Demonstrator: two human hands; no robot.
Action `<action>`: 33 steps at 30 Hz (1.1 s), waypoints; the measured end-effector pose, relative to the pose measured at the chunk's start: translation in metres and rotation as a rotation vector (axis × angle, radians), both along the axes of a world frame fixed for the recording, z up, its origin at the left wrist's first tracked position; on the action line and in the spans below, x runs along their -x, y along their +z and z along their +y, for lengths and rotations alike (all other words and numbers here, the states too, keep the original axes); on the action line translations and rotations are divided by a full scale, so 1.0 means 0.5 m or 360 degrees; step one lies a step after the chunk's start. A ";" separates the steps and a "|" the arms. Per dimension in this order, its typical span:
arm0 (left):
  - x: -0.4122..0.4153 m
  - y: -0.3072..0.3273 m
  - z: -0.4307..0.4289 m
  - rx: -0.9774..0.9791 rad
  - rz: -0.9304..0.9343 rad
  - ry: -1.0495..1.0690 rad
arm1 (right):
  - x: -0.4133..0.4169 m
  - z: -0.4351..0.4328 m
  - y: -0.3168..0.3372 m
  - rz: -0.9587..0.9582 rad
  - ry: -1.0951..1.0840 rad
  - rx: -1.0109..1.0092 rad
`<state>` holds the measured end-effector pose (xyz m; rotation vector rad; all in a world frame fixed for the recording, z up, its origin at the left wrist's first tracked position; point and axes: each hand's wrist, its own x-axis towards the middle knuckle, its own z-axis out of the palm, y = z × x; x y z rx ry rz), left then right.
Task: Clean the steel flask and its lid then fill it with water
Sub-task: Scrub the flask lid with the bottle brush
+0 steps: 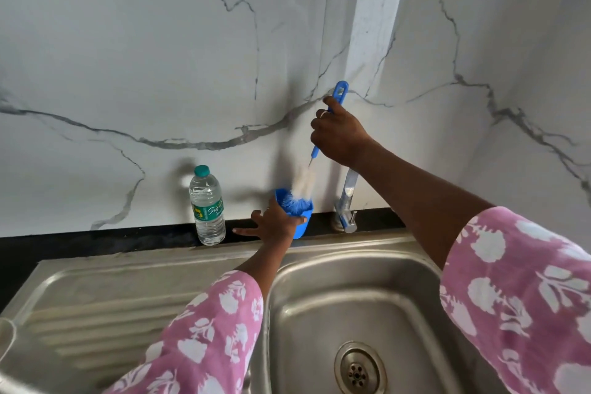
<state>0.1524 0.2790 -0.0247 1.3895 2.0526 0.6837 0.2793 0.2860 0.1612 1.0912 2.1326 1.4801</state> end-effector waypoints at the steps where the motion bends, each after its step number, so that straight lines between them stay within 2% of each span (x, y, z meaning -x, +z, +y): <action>1: 0.000 -0.002 0.001 -0.0012 -0.0005 0.0004 | -0.001 -0.004 0.011 -0.0017 0.0015 -0.0021; 7: -0.004 0.001 -0.007 0.0003 -0.0048 -0.0019 | -0.044 -0.045 0.057 -0.0120 -0.0092 -0.0068; 9: -0.005 0.009 -0.008 0.0066 -0.0020 -0.0025 | -0.054 -0.060 0.072 -0.0063 -0.0167 -0.0019; 14: -0.007 0.046 -0.027 0.0276 0.0072 -0.0059 | -0.071 -0.109 0.097 0.0229 -0.0410 -0.0034; 22: 0.004 0.063 -0.034 0.0303 0.0097 -0.0099 | -0.114 -0.171 0.105 0.0655 -0.0483 -0.0228; 24: 0.006 0.074 -0.042 0.0293 0.0109 -0.0088 | -0.123 -0.191 0.114 0.0842 -0.0407 -0.0284; 26: 0.008 0.081 -0.052 0.0287 0.0129 -0.0090 | -0.135 -0.212 0.121 0.1016 -0.0372 -0.0196; 29: 0.026 0.087 -0.060 0.0228 0.0155 -0.0119 | -0.163 -0.247 0.112 0.1112 -0.0356 -0.0201; 33: 0.063 0.102 -0.085 0.0172 0.0283 -0.0316 | -0.197 -0.313 0.074 0.1220 -0.0189 -0.0267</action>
